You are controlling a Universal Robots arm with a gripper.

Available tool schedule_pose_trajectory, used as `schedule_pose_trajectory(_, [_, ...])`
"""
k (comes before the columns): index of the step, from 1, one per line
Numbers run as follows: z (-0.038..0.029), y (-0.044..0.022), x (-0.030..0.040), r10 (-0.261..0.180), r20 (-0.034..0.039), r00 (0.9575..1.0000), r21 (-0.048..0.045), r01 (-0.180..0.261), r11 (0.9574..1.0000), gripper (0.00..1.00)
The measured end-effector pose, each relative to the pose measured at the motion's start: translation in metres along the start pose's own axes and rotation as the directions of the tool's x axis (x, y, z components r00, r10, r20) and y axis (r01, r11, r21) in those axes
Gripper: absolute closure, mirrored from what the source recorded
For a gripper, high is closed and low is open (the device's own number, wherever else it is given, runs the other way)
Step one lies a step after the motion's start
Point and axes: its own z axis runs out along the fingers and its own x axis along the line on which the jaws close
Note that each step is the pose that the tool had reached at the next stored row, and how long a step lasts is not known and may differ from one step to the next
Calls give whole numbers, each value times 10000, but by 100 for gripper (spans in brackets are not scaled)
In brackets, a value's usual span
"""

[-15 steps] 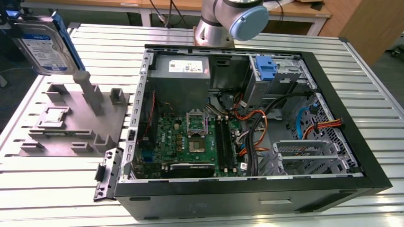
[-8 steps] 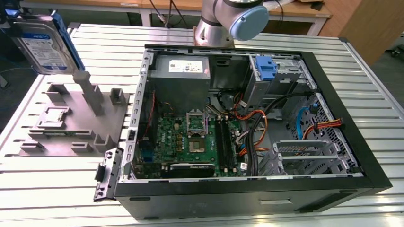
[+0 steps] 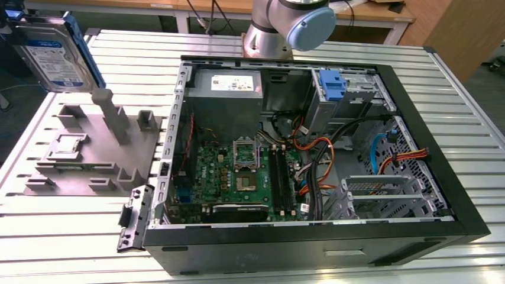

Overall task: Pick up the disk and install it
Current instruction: 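Pick up the disk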

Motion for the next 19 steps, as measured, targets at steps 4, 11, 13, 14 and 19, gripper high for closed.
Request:
schedule_pose_trajectory(4, [-12, 0, -1, 0, 1, 10000, 1, 0, 10000, 63])
schedule_pose_trajectory(11, [-20, 0, -1, 0, 1, 10000, 2, 0, 10000, 63])
schedule_pose_trajectory(13, [-24, 0, -1, 0, -1, 10000, 0, 0, 10000, 63])
schedule_pose_trajectory(14, [-26, 0, -2, 0, -3, 10000, 0, 0, 10000, 63])
schedule_pose_trajectory(19, [-36, 0, -2, 0, -7, 10000, 1, 0, 10000, 63])
